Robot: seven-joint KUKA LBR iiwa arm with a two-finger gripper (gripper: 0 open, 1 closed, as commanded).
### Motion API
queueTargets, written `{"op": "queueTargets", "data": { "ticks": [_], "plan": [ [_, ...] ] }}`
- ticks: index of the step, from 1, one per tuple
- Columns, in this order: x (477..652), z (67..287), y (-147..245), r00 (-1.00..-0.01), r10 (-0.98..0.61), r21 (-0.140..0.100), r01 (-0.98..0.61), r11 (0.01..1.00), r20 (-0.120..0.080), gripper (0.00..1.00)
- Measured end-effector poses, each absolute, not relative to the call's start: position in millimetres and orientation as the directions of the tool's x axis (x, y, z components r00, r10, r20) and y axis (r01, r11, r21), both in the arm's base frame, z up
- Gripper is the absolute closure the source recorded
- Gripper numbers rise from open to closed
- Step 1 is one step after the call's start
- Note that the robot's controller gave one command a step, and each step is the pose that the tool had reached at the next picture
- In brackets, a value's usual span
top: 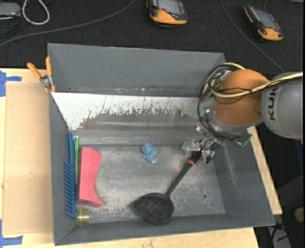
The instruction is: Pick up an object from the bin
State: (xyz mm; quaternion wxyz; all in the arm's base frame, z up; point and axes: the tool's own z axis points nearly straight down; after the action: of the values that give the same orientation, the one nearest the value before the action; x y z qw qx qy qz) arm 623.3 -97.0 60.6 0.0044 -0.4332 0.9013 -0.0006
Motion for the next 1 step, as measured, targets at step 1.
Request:
{"op": "queueTargets", "data": {
  "ticks": [1],
  "plan": [
    [620.8, 69.9, -98.7, -0.576, -0.818, 0.0, -0.818, 0.576, -0.005, 1.0]
  ]
}}
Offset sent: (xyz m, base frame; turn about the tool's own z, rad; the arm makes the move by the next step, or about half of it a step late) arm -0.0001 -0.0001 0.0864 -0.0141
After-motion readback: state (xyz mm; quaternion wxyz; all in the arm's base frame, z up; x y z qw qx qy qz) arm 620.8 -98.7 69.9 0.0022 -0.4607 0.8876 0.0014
